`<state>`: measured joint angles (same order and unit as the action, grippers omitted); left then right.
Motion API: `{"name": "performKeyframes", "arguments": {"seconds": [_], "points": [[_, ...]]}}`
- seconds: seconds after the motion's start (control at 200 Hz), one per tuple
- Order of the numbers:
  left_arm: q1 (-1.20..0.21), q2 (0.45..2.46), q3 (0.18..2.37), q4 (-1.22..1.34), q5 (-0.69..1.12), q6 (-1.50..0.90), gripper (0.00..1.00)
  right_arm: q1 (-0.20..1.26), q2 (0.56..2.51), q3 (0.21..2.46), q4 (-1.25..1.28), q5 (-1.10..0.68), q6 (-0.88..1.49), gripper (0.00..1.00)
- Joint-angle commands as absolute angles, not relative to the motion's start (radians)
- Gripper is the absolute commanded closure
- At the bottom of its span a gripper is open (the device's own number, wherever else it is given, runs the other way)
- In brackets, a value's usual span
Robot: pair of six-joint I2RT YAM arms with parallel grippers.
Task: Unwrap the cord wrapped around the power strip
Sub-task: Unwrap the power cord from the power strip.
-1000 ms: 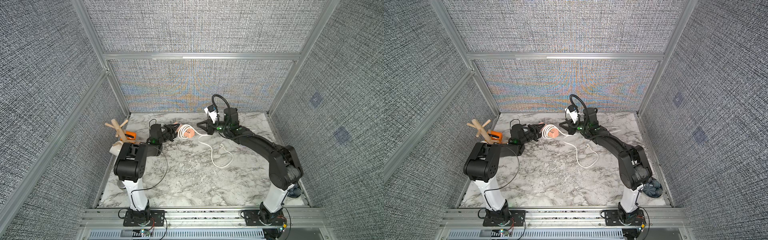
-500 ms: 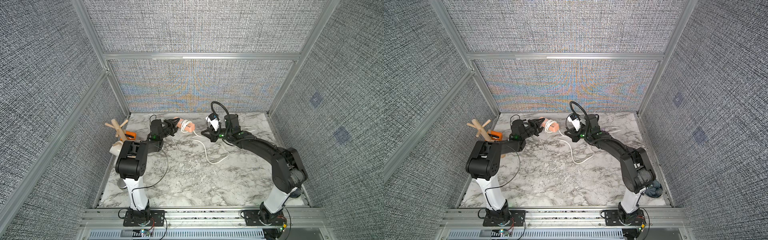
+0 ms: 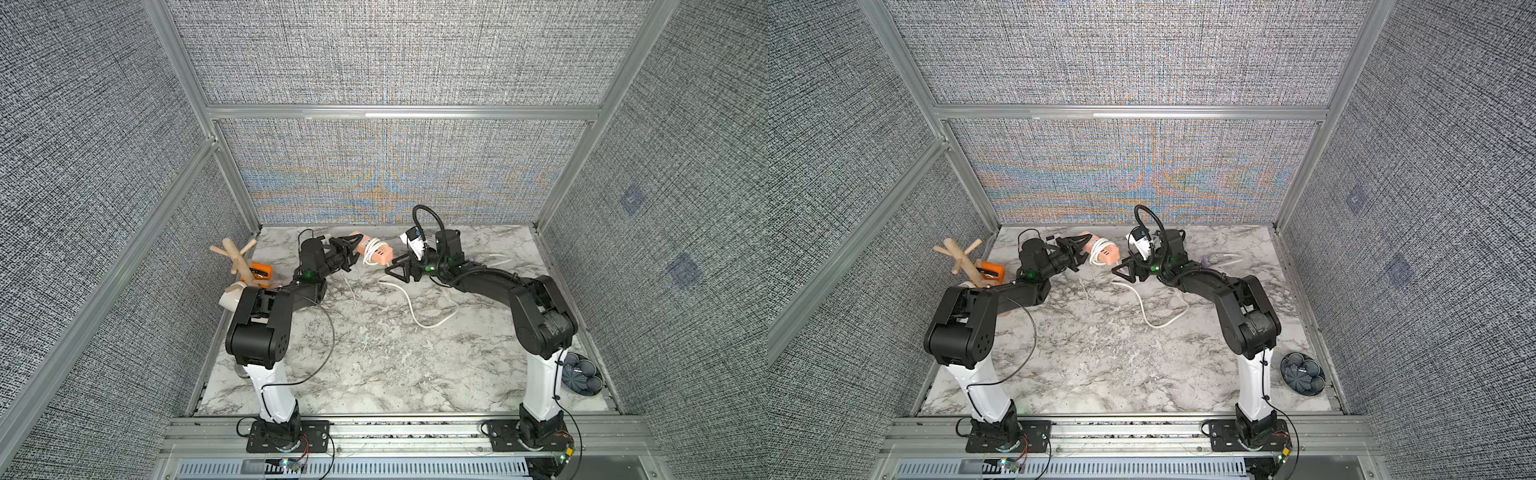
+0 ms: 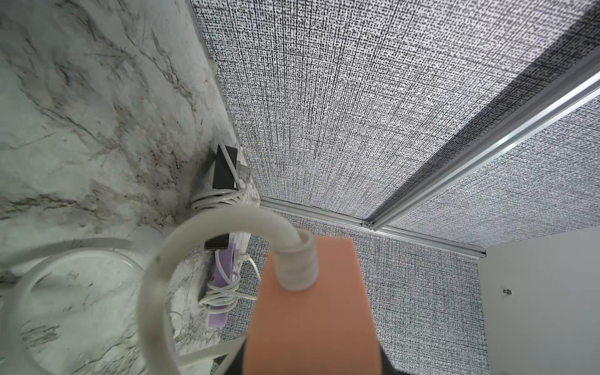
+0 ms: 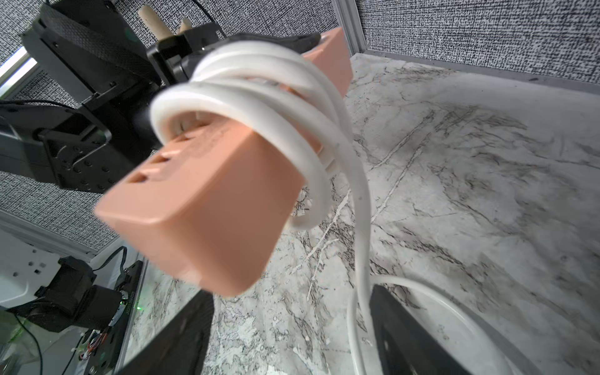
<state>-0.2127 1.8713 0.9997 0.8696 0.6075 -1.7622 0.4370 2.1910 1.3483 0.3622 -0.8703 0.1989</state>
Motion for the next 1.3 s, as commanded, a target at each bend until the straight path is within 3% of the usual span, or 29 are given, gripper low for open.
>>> {"name": "performKeyframes", "arguments": {"seconds": [0.0, 0.27, 0.335, 0.445, 0.52, 0.596, 0.851, 1.121, 1.296], "points": [[-0.225, 1.861, 1.009, 0.957, 0.632, -1.803, 0.99, 0.438, 2.219, 1.339, 0.524, -0.916, 0.300, 0.22], [-0.243, 1.843, 1.026, 0.959, 0.639, -1.820, 0.99, 0.446, 2.266, 1.357, 0.614, -0.922, 0.379, 0.31], [-0.242, 1.837, 1.022, 0.957, 0.640, -1.821, 0.99, 0.445, 2.270, 1.357, 0.625, -0.924, 0.393, 0.43], [-0.242, 1.831, 1.010, 0.966, 0.643, -1.826, 0.99, 0.429, 2.267, 1.337, 0.668, -0.941, 0.434, 0.77], [-0.242, 1.829, 0.998, 0.991, 0.644, -1.844, 0.99, 0.406, 2.258, 1.323, 0.683, -0.962, 0.471, 0.85], [-0.242, 1.821, 0.985, 1.001, 0.648, -1.846, 0.99, 0.380, 2.230, 1.309, 0.664, -0.976, 0.479, 1.00], [-0.239, 1.825, 0.975, 0.937, 0.621, -1.757, 0.99, 0.355, 2.023, 1.310, 0.323, -0.920, 0.228, 1.00], [-0.248, 1.853, 1.029, 0.899, 0.522, -1.719, 0.99, 0.400, 1.817, 1.170, 0.272, -0.946, 0.164, 1.00], [-0.260, 1.874, 1.057, 0.900, 0.477, -1.719, 0.99, 0.484, 1.763, 1.124, 0.183, -0.848, 0.071, 1.00]]}}
